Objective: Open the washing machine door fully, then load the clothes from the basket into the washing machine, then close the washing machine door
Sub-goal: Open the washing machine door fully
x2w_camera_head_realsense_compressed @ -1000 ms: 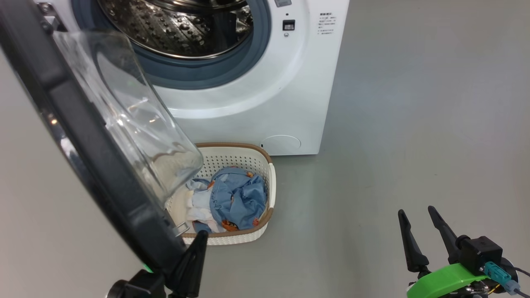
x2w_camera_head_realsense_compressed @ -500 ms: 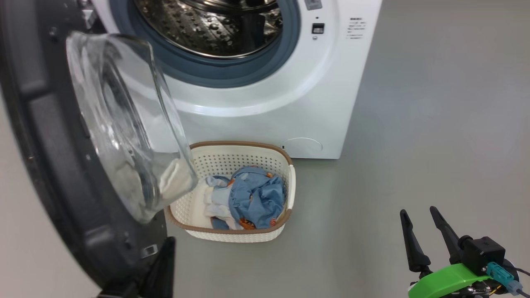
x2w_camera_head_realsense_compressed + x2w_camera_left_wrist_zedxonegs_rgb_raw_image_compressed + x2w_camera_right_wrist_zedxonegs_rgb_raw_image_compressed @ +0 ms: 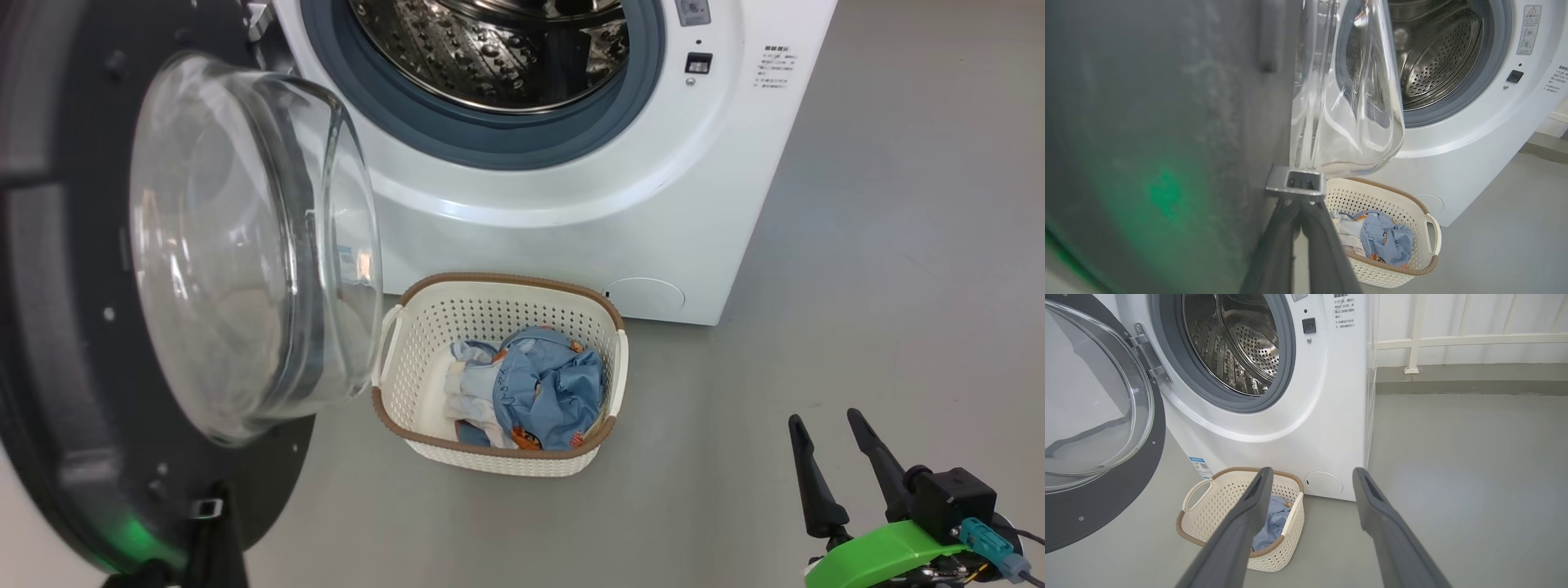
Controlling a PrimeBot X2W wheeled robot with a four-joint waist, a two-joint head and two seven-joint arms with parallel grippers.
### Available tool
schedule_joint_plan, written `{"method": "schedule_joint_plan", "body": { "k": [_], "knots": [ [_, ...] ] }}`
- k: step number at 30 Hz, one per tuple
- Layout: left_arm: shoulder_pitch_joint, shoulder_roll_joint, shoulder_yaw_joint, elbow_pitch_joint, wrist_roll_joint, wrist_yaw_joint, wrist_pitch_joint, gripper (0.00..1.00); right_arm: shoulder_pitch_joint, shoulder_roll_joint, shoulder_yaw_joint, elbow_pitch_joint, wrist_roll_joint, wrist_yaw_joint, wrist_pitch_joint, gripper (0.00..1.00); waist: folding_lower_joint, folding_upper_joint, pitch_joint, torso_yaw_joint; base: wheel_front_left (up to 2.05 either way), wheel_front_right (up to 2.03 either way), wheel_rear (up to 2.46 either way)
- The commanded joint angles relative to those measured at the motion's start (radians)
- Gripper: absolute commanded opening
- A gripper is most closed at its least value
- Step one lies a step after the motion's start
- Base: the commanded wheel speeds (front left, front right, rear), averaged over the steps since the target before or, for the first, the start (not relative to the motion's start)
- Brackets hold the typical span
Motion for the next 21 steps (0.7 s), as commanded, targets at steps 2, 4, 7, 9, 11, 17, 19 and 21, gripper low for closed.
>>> {"method": "schedule_joint_plan", "body": {
  "k": [2,4,7,9,11,17,19,21],
  "knots": [
    [-0.009,0.022,0.085,-0.021,-0.015,0.019,-0.006,0.00,-0.011,-0.009,0.030,-0.020,0.003,0.003,-0.012,1.00,0.0000,-0.0001,-0.001,0.003,0.00,0.00,0.00],
    [-0.012,0.022,0.112,-0.024,-0.024,0.028,-0.006,0.00,-0.010,-0.011,0.032,-0.020,0.004,0.003,-0.012,1.00,0.0000,-0.0001,-0.001,0.002,0.00,0.00,0.00],
    [-0.013,0.022,0.138,-0.033,-0.037,0.052,-0.006,0.00,-0.011,-0.014,0.035,-0.020,0.004,0.003,-0.012,1.00,0.0000,-0.0001,0.001,-0.003,0.00,0.00,0.00],
    [-0.018,0.022,0.156,-0.031,-0.045,0.058,-0.006,0.00,-0.014,-0.016,0.036,-0.019,0.005,0.003,-0.012,1.00,0.0000,-0.0001,0.004,-0.007,0.00,0.00,0.00],
    [-0.020,0.022,0.164,-0.029,-0.051,0.061,-0.006,0.00,-0.015,-0.017,0.036,-0.018,0.005,0.003,-0.012,1.00,0.0000,-0.0001,0.005,-0.010,0.00,0.00,0.00],
    [-0.041,0.022,0.215,-0.002,-0.100,0.072,-0.006,0.00,-0.019,-0.022,0.034,-0.020,0.005,0.003,-0.012,1.00,0.0000,-0.0001,0.010,-0.026,0.00,0.00,0.00],
    [-0.046,0.022,0.217,0.004,-0.112,0.075,-0.006,0.00,-0.020,-0.024,0.033,-0.022,0.004,0.003,-0.012,1.00,0.0000,-0.0001,0.013,-0.029,0.00,0.00,0.00],
    [-0.054,0.022,0.221,0.014,-0.132,0.075,-0.006,0.00,-0.023,-0.026,0.035,-0.023,0.002,0.003,-0.012,1.00,0.0000,-0.0001,0.017,-0.032,0.00,0.00,0.00]
  ]
}}
